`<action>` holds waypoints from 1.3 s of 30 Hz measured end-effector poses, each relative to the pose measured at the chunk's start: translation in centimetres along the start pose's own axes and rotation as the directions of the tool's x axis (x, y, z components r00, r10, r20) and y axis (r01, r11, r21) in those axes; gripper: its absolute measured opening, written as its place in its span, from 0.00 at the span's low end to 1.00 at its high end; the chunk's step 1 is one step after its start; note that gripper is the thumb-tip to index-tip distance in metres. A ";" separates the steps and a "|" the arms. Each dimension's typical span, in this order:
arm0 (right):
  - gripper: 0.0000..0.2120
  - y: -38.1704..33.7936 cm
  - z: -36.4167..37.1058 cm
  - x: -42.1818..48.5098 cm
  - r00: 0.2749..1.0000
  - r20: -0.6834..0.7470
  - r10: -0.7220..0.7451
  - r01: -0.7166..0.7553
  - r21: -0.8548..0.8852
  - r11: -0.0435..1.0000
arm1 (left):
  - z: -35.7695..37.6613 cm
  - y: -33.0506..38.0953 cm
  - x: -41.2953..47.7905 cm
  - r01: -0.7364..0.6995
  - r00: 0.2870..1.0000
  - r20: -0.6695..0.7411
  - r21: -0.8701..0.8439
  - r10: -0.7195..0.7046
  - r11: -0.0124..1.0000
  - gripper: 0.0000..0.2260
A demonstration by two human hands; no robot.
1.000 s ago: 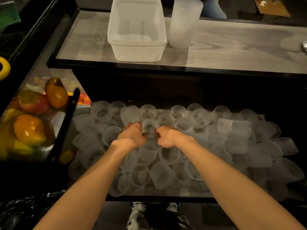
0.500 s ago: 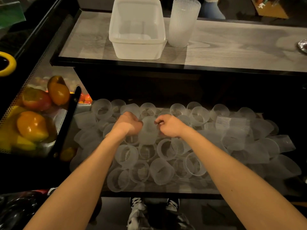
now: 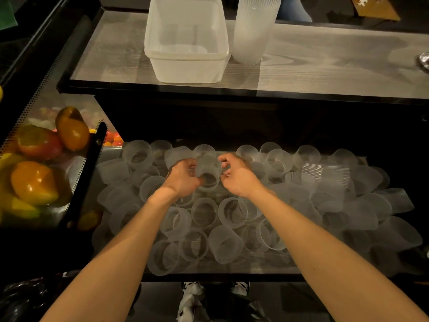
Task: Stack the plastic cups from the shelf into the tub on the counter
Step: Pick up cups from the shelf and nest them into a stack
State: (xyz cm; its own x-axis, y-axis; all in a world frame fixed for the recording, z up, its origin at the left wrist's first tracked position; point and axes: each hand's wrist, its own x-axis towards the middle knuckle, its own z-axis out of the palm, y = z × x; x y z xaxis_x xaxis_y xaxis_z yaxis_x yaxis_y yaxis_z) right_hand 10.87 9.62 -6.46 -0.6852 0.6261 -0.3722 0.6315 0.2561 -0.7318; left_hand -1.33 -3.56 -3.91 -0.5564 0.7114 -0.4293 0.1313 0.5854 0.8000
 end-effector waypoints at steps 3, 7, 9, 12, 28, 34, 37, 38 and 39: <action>0.25 0.0 0.5 1.0 0.999 0.028 0.023 -0.021 -0.074 0.997 | 0.1 -0.5 0.9 0.018 1.000 0.016 0.019 -0.019 1.000 0.20; 0.23 0.3 0.8 1.7 0.999 0.042 0.019 -0.014 -0.121 0.992 | 0.3 -0.9 2.0 0.036 0.999 -0.042 0.094 -0.032 0.995 0.20; 0.24 0.3 0.6 1.8 0.997 0.069 0.028 -0.018 -0.137 0.990 | 0.3 -0.8 2.1 0.033 0.998 -0.050 0.134 -0.027 0.990 0.20; 0.12 0.4 0.6 1.7 0.992 0.116 0.057 -0.025 -0.261 0.965 | 0.2 -0.7 1.9 0.036 0.999 -0.004 0.209 -0.036 0.977 0.17; 0.33 -5.9 4.2 3.5 0.977 0.147 -0.156 0.196 -0.310 0.930 | -3.5 -1.2 3.7 0.196 0.947 -0.305 0.285 -0.105 0.938 0.14; 0.27 -5.9 5.1 4.0 0.981 0.137 -0.134 0.170 -0.300 0.939 | -3.7 -1.7 4.5 0.235 0.953 -0.246 0.221 -0.179 0.947 0.21; 0.26 -5.9 4.7 4.2 0.985 0.113 -0.133 0.157 -0.238 0.958 | -4.0 -1.6 4.5 0.191 0.959 -0.244 0.191 -0.142 0.963 0.21; 0.27 -5.9 4.6 4.3 0.985 0.097 -0.141 0.159 -0.217 0.963 | -4.1 -1.5 4.6 0.169 0.959 -0.257 0.184 -0.119 0.968 0.21; 0.30 -6.0 4.5 4.4 0.986 0.083 -0.146 0.160 -0.193 0.968 | -4.4 -1.3 4.7 0.143 0.957 -0.274 0.175 -0.091 0.974 0.22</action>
State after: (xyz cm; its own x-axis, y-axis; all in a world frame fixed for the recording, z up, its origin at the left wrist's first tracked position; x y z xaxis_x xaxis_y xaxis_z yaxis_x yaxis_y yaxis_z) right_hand 2.39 7.53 -6.26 -0.7978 0.5187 -0.3073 0.5720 0.4903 -0.6576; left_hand -7.70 -2.70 -5.13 -0.7694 0.5212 -0.3693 0.1919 0.7400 0.6446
